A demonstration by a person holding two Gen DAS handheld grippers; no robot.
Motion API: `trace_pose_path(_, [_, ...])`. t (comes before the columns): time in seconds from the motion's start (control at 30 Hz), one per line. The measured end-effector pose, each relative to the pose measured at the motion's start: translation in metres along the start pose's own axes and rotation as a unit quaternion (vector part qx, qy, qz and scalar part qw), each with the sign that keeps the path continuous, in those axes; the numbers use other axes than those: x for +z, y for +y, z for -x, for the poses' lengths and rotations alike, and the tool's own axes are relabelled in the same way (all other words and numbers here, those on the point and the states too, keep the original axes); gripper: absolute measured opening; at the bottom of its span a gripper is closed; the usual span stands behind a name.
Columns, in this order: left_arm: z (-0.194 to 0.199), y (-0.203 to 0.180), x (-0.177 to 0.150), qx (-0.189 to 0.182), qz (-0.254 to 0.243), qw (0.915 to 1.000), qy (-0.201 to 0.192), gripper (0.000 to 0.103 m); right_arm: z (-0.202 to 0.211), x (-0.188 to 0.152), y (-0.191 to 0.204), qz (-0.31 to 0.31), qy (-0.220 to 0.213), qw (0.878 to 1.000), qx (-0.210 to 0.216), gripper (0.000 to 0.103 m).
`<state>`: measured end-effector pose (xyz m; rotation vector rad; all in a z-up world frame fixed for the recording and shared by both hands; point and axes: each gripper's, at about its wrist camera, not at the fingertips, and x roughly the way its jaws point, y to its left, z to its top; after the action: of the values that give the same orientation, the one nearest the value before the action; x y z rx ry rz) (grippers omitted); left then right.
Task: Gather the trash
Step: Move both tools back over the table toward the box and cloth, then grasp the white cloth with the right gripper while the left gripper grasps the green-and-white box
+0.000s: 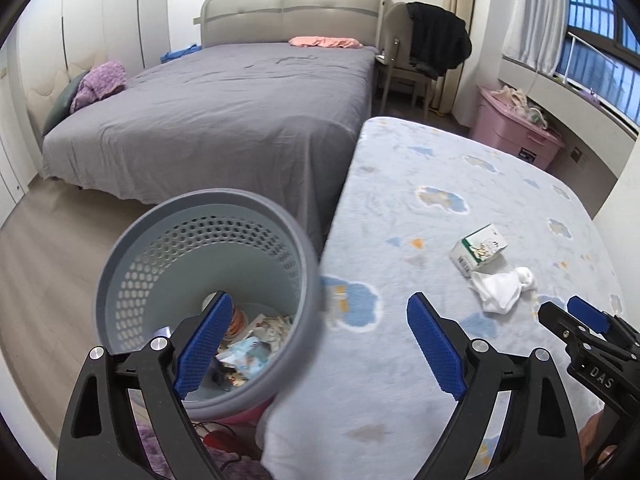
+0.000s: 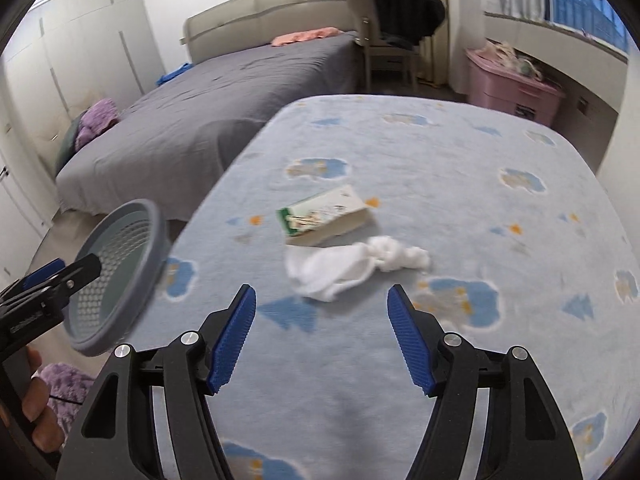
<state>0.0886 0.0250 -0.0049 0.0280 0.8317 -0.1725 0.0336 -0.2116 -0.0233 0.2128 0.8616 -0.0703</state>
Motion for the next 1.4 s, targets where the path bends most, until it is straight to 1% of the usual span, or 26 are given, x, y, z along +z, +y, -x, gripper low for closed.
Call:
trace_pose_path(0.07, [-0.003,-0.007,-0.001,0.0,-0.002,1.0,0.001,0.087,-0.006,0.0,-0.01,-0.006,0.006,1.0,-0.006,0.066])
trace_pose_path(0.23, [-0.009,-0.018,-0.003,-0.001,-0.008,0.9999,0.007,0.087,-0.028,0.006,-0.016,-0.013,0.022,1.0,-0.014,0.066])
trace_pose_path(0.43, [-0.019,-0.02,-0.002,0.002,-0.007,0.9998,0.016,0.087,-0.061,0.016,-0.009,-0.016,0.042,0.999,-0.024,0.066])
trace_pose_path(0.6, [-0.027,-0.019,-0.001,0.004,-0.006,0.9997,0.025,0.087,-0.079,0.016,-0.005,-0.009,0.059,0.997,-0.054,0.066])
trace_pose_path(0.77, [-0.032,-0.025,-0.001,-0.001,-0.01,0.9995,0.03,0.087,-0.076,0.011,-0.015,-0.006,0.059,0.995,-0.079,0.066])
trace_pose_path(0.9, [-0.034,-0.032,0.001,-0.008,-0.016,0.9994,0.029,0.087,-0.066,0.002,-0.033,-0.014,0.061,0.994,-0.093,0.066])
trace_pose_path(1.0, [-0.036,-0.039,0.004,-0.014,-0.021,0.9993,0.026,0.087,-0.057,-0.002,-0.045,-0.03,0.06,0.994,-0.088,0.066])
trace_pose_path(1.13, [-0.036,-0.047,0.006,-0.019,-0.027,0.9992,0.022,0.087,-0.051,0.002,-0.047,-0.043,0.053,0.995,-0.078,0.066])
trace_pose_path(1.33, [-0.038,-0.052,0.008,-0.025,-0.032,0.9989,0.021,0.087,-0.063,0.018,-0.039,-0.068,0.052,0.995,-0.054,0.066])
trace_pose_path(1.4, [-0.039,-0.05,0.008,-0.026,-0.031,0.9989,0.021,0.087,-0.069,0.022,-0.037,-0.077,0.052,0.994,-0.054,0.066])
